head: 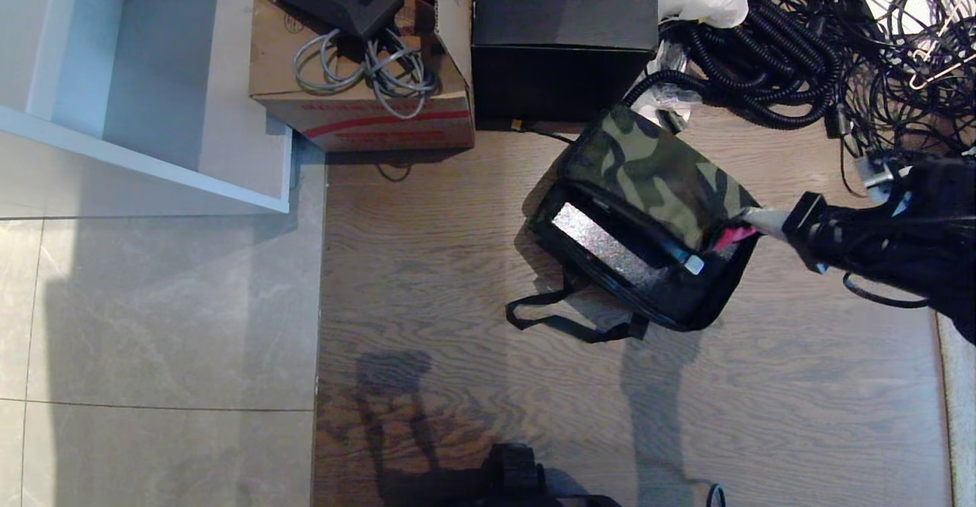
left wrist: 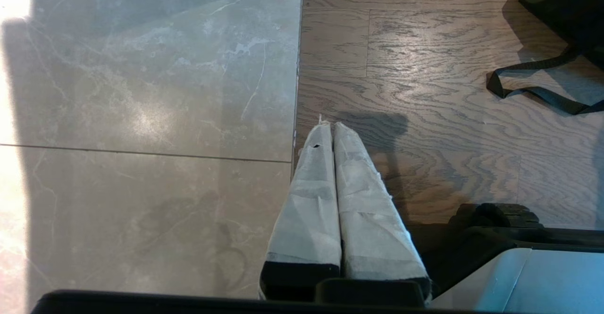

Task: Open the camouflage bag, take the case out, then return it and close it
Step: Open the top of the storage box

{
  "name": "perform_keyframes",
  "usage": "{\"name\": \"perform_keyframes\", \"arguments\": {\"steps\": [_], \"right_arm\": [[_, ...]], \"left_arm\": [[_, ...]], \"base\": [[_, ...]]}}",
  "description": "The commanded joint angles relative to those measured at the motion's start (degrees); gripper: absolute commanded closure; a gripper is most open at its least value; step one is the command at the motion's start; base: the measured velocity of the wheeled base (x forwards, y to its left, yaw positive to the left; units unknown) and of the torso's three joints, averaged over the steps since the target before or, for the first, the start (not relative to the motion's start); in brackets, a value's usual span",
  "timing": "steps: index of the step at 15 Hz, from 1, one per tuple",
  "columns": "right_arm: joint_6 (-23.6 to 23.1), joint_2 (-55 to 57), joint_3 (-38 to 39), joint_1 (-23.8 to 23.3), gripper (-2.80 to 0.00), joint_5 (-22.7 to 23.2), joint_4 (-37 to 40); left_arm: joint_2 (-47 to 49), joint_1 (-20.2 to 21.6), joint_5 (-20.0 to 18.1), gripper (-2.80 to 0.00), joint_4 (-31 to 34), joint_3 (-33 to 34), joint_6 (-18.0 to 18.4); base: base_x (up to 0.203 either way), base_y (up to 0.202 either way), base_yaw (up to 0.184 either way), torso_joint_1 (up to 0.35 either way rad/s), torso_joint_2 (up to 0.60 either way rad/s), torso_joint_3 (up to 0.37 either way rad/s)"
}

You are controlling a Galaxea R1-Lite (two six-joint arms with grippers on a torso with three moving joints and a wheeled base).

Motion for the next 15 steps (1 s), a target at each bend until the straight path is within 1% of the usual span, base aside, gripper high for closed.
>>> {"name": "perform_keyframes", "arguments": {"steps": [1,4,6,7,9,11,12,13,15], "right_arm": [[1.3,-0.8,-4.5,-3.3,0.00,0.7,-0.4],[1.1,0.3,-9.0,-8.9,0.00,3.8,-0.9],[0.4,1.6,-10.2,-9.5,0.00,4.1,-1.5],[0.0,2.8,-11.7,-10.3,-2.80,4.0,-2.9],[-0.1,4.3,-12.5,-10.9,-2.80,3.6,-6.0],[-0.1,5.9,-12.3,-11.6,-2.80,3.2,-11.0],[-0.2,6.0,-12.3,-11.6,-2.80,3.2,-11.1],[-0.2,6.9,-12.9,-12.6,-2.80,3.4,-13.4],[-0.9,8.0,-13.6,-13.6,-2.80,3.4,-14.7]], "left_arm": [[0.0,0.0,0.0,0.00,0.0,0.0,0.0],[0.0,0.0,-0.1,0.00,0.0,0.0,0.0],[0.0,0.0,0.0,0.00,0.0,0.0,0.0],[0.0,0.0,0.0,0.00,0.0,0.0,0.0],[0.0,0.0,0.0,0.00,0.0,0.0,0.0],[0.0,0.0,-0.1,0.00,0.0,0.0,0.0],[0.0,0.0,0.0,0.00,0.0,0.0,0.0],[0.0,0.0,0.0,0.00,0.0,0.0,0.0],[0.0,0.0,0.0,0.00,0.0,0.0,0.0]], "base": [[0.000,0.000,0.000,0.000,0.00,0.000],[0.000,0.000,0.000,0.000,0.00,0.000],[0.000,0.000,0.000,0.000,0.00,0.000],[0.000,0.000,0.000,0.000,0.00,0.000],[0.000,0.000,0.000,0.000,0.00,0.000],[0.000,0.000,0.000,0.000,0.00,0.000],[0.000,0.000,0.000,0.000,0.00,0.000],[0.000,0.000,0.000,0.000,0.00,0.000],[0.000,0.000,0.000,0.000,0.00,0.000]]}}
